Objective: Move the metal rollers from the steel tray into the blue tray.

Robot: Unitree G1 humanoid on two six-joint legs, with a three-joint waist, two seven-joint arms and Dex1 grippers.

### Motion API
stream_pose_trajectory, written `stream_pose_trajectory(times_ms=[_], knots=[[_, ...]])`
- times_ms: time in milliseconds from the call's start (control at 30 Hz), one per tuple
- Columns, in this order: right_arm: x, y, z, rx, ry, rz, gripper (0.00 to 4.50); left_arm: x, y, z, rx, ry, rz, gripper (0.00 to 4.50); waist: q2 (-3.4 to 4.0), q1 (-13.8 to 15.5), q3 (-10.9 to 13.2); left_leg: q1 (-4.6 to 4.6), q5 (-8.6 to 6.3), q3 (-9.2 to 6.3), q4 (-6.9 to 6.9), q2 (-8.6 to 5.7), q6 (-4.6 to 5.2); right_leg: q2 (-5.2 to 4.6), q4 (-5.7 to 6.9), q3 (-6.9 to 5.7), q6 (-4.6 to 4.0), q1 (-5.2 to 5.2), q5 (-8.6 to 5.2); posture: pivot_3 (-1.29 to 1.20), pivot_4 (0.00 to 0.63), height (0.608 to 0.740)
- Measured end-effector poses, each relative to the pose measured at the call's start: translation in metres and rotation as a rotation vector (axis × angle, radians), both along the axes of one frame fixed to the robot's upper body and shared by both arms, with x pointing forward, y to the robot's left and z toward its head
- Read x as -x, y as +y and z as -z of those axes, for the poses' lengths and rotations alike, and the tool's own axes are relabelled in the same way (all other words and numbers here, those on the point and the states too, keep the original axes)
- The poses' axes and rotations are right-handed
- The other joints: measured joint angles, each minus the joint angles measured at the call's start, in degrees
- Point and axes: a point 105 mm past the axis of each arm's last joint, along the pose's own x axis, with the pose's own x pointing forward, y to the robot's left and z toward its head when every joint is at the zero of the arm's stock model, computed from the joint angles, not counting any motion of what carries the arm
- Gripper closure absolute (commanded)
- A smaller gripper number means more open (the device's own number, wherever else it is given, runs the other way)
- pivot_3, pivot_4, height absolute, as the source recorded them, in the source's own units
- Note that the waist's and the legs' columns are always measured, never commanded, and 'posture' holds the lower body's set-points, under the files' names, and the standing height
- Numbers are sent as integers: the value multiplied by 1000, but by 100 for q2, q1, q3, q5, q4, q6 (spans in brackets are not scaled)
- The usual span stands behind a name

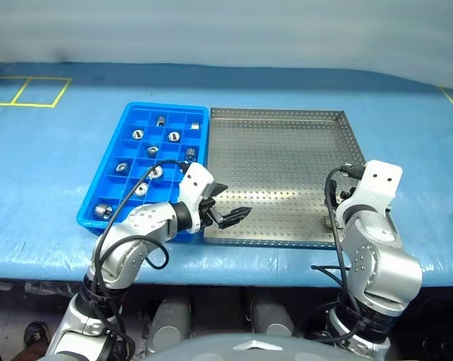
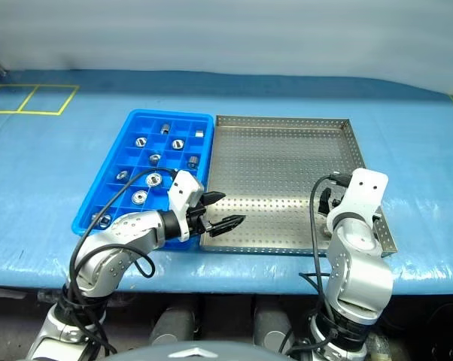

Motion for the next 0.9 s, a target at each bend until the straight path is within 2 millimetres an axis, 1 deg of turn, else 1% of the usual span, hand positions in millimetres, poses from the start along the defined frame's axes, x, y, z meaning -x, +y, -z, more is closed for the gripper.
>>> stream_pose_trajectory(times_ms=[133, 267, 300, 400, 533, 900], knots=[[12, -11, 2, -5, 55, 103, 501, -1, 1, 3, -6, 13, 0, 10, 14, -19, -8, 0, 0, -1, 1, 0, 0, 0, 0, -1, 0, 2, 0, 5, 150, 740], [16, -11, 6, -40, 98, 134, 501, -1, 1, 5, -7, 20, 4, 10, 19, -58, -11, 1, 0, -1, 1, 0, 0, 0, 0, 0, 0, 2, 0, 5, 150, 740], [16, -10, 7, -58, 105, 137, 501, -1, 1, 5, -8, 19, 5, 10, 20, -67, -12, 1, 0, -1, 1, 0, 1, 0, 0, 0, 0, 2, 0, 5, 150, 740], [12, 1, 3, -112, 93, 101, 501, -1, -1, 5, -7, 16, 10, 10, 25, -92, -14, 3, 0, -2, -2, 1, 1, 1, 2, -1, 0, 2, 0, 7, 150, 740], [11, 6, 6, -134, 103, 69, 501, -2, 0, 5, -10, 9, 6, 10, 26, -84, -15, -1, -1, -2, -1, -1, 2, -1, -2, 0, 0, 1, 0, 17, 150, 740], [14, 5, 20, -135, 190, 100, 501, -2, 2, 7, -16, 13, -13, 10, 28, -76, -16, 0, -1, -3, -3, 0, 2, 0, -1, -1, 0, 0, 0, 35, 150, 740]])
